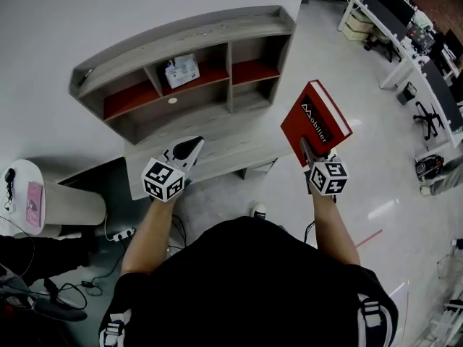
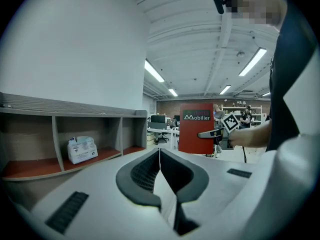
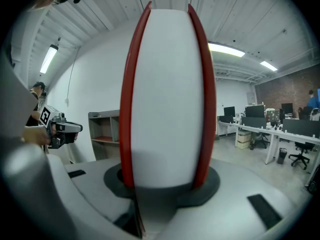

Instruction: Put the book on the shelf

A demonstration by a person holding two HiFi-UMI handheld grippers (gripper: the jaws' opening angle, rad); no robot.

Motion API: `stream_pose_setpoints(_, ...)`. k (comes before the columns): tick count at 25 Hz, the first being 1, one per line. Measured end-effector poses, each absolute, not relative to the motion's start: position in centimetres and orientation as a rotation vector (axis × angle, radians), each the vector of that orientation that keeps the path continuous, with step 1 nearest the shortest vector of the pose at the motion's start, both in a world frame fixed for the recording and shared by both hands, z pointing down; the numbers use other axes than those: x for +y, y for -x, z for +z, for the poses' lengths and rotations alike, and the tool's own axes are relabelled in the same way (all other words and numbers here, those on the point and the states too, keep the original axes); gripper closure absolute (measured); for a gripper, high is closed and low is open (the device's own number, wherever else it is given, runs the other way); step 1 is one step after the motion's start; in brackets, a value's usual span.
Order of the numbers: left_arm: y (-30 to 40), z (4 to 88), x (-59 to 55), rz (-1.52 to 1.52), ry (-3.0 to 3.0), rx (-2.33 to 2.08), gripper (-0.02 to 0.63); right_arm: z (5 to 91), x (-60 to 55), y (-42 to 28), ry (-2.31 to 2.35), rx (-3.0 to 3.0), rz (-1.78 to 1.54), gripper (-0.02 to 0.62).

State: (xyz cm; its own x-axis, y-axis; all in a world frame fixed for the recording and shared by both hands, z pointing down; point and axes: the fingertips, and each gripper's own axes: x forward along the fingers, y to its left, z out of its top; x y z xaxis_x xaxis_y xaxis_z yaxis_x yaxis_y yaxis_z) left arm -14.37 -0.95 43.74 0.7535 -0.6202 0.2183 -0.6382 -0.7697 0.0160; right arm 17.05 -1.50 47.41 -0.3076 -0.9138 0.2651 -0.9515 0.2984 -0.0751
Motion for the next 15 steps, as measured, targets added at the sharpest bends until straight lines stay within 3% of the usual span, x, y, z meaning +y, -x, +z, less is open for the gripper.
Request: stream_pose_setpoints(15,12.0,44.9,-3.3,0.326,-2.823,-1.021,0.583,48.2,-4.8,-19.1,-1.719,-2.391,0.324,0.422)
